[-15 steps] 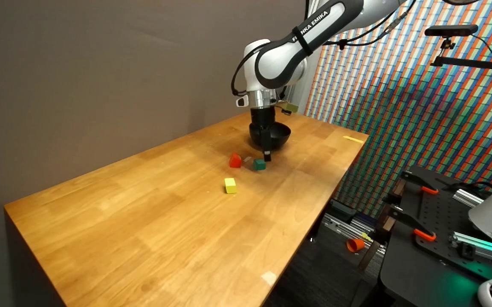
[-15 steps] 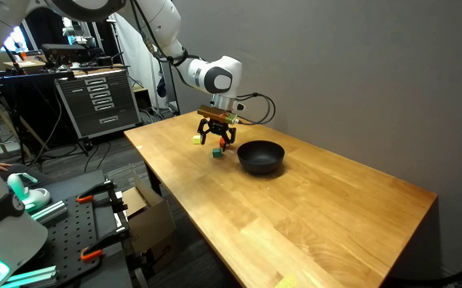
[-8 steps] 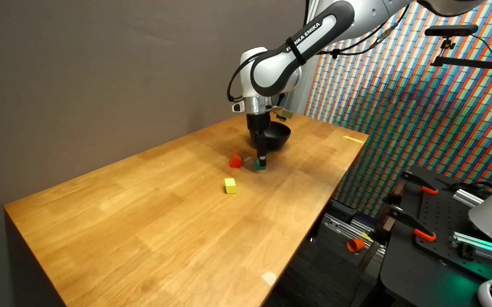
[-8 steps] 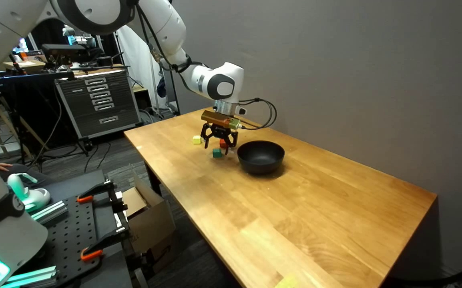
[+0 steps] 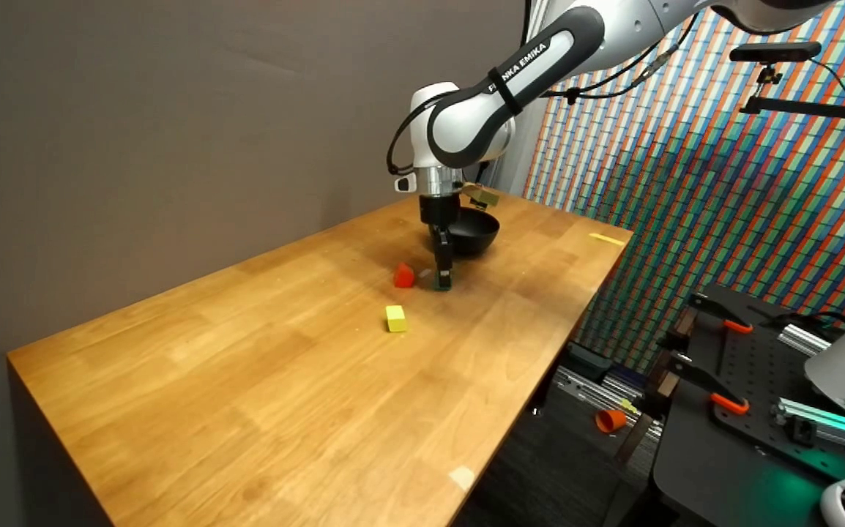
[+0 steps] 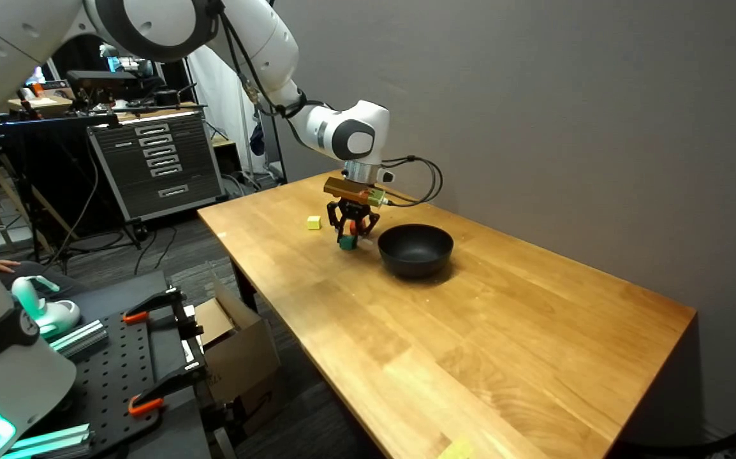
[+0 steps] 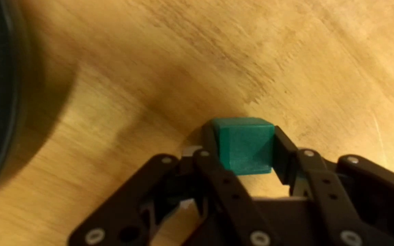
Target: Put the green cube and the orange cube in the black bowl
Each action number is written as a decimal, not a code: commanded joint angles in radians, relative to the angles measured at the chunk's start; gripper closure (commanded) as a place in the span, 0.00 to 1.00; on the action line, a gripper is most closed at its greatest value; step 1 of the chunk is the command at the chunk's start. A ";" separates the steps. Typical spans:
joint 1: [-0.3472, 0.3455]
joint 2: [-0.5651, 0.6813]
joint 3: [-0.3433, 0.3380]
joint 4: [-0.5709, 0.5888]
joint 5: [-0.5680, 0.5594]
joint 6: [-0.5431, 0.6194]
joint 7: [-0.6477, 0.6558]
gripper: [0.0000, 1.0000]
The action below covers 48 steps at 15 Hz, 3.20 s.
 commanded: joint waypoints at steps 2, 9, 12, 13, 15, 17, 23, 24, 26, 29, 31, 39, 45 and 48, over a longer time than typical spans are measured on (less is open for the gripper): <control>-0.005 -0.062 -0.003 -0.027 -0.028 0.034 0.041 0.83; 0.031 -0.244 -0.155 -0.100 -0.239 0.032 0.250 0.83; 0.020 -0.255 -0.182 -0.100 -0.276 0.013 0.307 0.31; 0.014 -0.252 -0.178 -0.095 -0.268 0.002 0.307 0.26; -0.016 -0.236 -0.132 -0.077 -0.207 -0.026 0.248 0.11; -0.054 -0.216 -0.060 -0.053 -0.109 -0.045 0.166 0.00; -0.063 -0.112 0.085 0.044 0.068 -0.085 -0.011 0.00; -0.055 -0.094 0.094 0.055 0.075 -0.082 -0.023 0.00; -0.026 -0.047 0.095 0.075 0.057 -0.051 -0.020 0.00; 0.019 0.015 0.072 0.104 0.015 0.006 0.007 0.00; 0.035 0.041 0.064 0.111 -0.007 0.058 0.012 0.00; 0.064 0.082 0.028 0.113 -0.102 0.192 0.039 0.10; 0.088 0.089 -0.005 0.145 -0.168 0.220 0.053 0.00; 0.089 0.095 -0.009 0.161 -0.183 0.218 0.052 0.00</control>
